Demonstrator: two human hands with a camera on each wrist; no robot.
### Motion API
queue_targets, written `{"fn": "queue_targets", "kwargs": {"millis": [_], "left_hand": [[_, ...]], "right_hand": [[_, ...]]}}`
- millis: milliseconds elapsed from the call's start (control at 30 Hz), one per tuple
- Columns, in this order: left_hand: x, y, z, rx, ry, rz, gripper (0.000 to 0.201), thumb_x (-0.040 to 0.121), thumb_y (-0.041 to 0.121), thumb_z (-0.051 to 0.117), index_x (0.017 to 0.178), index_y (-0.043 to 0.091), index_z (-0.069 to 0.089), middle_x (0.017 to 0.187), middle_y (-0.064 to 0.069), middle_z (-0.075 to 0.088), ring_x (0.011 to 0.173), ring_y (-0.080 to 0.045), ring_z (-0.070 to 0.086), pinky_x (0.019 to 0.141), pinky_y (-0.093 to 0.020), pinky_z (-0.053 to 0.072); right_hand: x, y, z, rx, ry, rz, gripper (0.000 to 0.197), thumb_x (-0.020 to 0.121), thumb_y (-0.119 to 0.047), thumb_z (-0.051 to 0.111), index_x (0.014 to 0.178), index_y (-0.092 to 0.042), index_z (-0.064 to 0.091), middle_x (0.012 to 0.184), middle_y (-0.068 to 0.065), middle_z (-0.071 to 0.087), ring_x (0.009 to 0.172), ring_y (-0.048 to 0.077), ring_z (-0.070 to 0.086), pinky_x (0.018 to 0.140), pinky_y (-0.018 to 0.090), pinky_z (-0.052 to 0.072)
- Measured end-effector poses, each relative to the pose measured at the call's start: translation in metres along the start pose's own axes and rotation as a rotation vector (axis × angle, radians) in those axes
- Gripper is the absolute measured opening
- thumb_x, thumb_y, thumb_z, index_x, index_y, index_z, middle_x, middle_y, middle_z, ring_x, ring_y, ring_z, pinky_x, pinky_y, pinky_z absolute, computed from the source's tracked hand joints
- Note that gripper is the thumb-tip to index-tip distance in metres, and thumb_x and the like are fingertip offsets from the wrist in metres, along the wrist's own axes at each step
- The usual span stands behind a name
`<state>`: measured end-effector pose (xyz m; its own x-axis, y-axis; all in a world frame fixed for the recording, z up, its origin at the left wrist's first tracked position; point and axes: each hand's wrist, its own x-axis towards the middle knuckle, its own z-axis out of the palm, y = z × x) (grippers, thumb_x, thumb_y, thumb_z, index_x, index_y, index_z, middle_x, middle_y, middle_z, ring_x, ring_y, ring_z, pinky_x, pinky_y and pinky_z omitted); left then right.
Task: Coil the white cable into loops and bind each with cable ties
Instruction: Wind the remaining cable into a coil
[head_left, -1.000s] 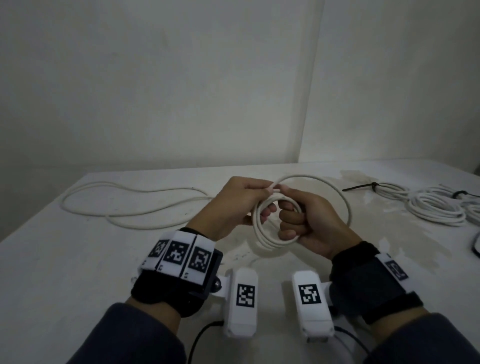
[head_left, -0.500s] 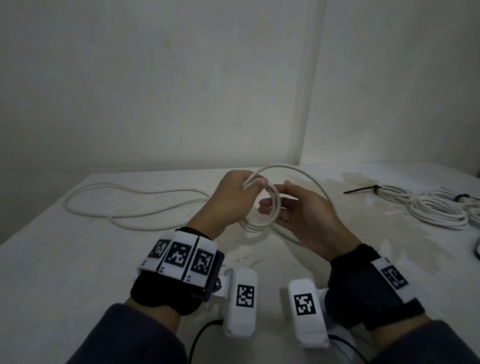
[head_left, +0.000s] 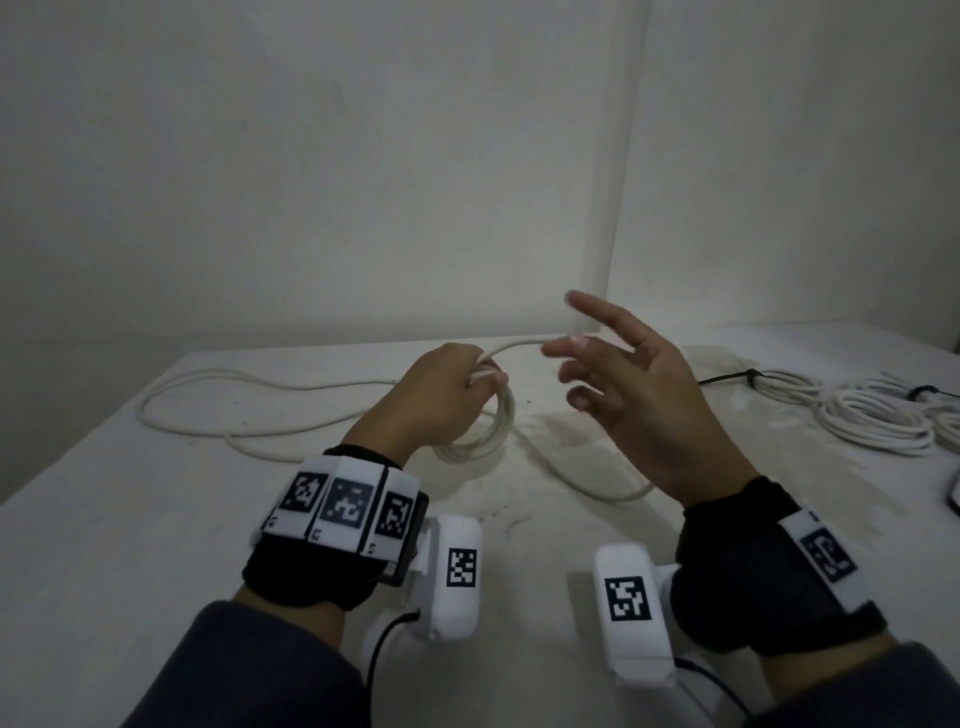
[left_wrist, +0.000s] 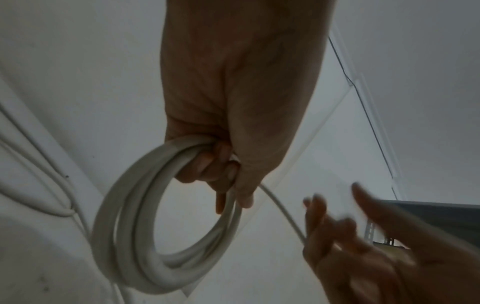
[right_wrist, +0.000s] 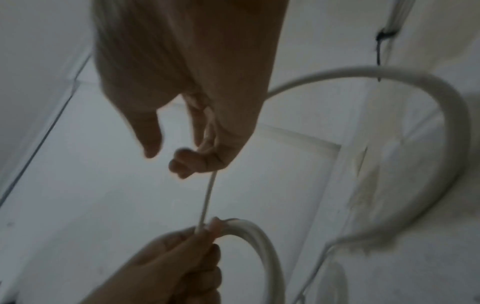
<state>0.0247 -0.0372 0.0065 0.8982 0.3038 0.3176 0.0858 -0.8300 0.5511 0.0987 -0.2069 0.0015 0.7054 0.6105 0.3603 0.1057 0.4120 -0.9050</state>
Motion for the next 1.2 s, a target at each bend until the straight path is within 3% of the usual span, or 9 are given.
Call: {"fn": "queue_targets", "kwargs": {"millis": [100,167,300,433,633,767,933,1067,1200], "left_hand": [[0.0,0.004,0.0,-0.058,-0.014,0.07,0.024,0.098,0.025,0.049,0.101,0.009,0.068,0.097,-0.002,0.065,0.089,-0.017,0.058,0.072,-0.026,0.04],[-0.001,0.007,-0.003,-0.137,-0.006,0.1,0.023,0.098,0.024,0.051,0.1,0.009,0.068,0.083,0.004,0.063,0.077,-0.011,0.057,0.068,-0.024,0.041],[-0.003,0.011,-0.01,-0.365,0.045,0.095,0.019,0.097,0.022,0.053,0.101,0.012,0.068,0.054,0.021,0.052,0.052,0.004,0.047,0.055,-0.016,0.039],[-0.005,0.017,-0.01,-0.485,0.138,0.1,0.016,0.097,0.022,0.053,0.098,0.017,0.069,0.063,0.018,0.054,0.05,0.002,0.046,0.051,-0.016,0.041],[-0.006,0.028,-0.008,-0.53,0.211,0.177,0.018,0.097,0.017,0.052,0.103,0.01,0.067,0.079,0.015,0.061,0.06,0.01,0.052,0.06,-0.006,0.038],[-0.008,0.037,-0.009,-0.584,0.248,0.216,0.018,0.097,0.015,0.052,0.104,0.008,0.067,0.075,0.017,0.059,0.061,0.01,0.053,0.061,-0.004,0.038],[-0.009,0.041,-0.017,-0.478,0.34,0.29,0.015,0.096,0.019,0.054,0.104,0.012,0.066,0.082,0.015,0.061,0.065,0.007,0.053,0.062,-0.01,0.039],[-0.009,0.039,-0.027,-0.689,0.48,0.246,0.015,0.098,0.016,0.05,0.102,0.014,0.065,0.069,0.018,0.057,0.057,0.003,0.047,0.057,-0.012,0.04],[-0.007,0.042,-0.025,-0.944,0.477,0.164,0.021,0.1,0.018,0.046,0.107,0.01,0.064,0.051,0.019,0.046,0.049,-0.001,0.037,0.051,-0.015,0.038]], "right_hand": [[0.003,0.01,-0.005,-0.281,0.237,-0.047,0.027,0.089,-0.018,0.066,0.116,-0.016,0.064,0.062,0.001,0.065,0.048,0.01,0.05,0.045,0.021,0.038],[0.004,0.015,-0.012,-0.397,0.31,-0.055,0.016,0.089,-0.02,0.067,0.102,-0.012,0.071,0.052,0.0,0.062,0.04,0.011,0.047,0.042,0.019,0.036],[0.004,0.006,-0.014,-0.725,0.246,0.016,0.012,0.088,-0.029,0.068,0.091,-0.02,0.075,0.039,-0.002,0.057,0.03,0.008,0.045,0.037,0.015,0.037],[0.003,-0.006,-0.013,-0.862,0.171,0.008,0.009,0.087,-0.036,0.068,0.091,-0.031,0.074,0.036,-0.006,0.055,0.028,0.005,0.043,0.036,0.016,0.037],[-0.001,-0.017,-0.02,-0.606,0.068,0.055,0.011,0.082,-0.028,0.073,0.089,-0.023,0.078,0.038,-0.001,0.047,0.035,0.007,0.036,0.035,0.016,0.029],[-0.001,-0.022,-0.023,-0.46,0.007,0.142,0.013,0.079,-0.029,0.073,0.089,-0.022,0.079,0.04,0.0,0.039,0.036,0.008,0.027,0.036,0.016,0.021],[0.013,-0.037,-0.008,-0.659,0.011,-0.01,0.006,0.078,-0.024,0.077,0.08,-0.019,0.079,0.041,-0.003,0.054,0.036,0.003,0.041,0.038,0.014,0.031],[0.025,-0.04,0.006,-0.469,0.022,-0.194,0.006,0.074,-0.013,0.077,0.073,-0.018,0.075,0.065,-0.008,0.072,0.065,0.001,0.065,0.066,0.012,0.047],[0.024,-0.014,0.023,0.124,-0.1,-0.038,0.009,0.083,-0.016,0.061,0.085,-0.008,0.063,0.094,0.006,0.07,0.1,0.018,0.068,0.086,0.034,0.053]]}}
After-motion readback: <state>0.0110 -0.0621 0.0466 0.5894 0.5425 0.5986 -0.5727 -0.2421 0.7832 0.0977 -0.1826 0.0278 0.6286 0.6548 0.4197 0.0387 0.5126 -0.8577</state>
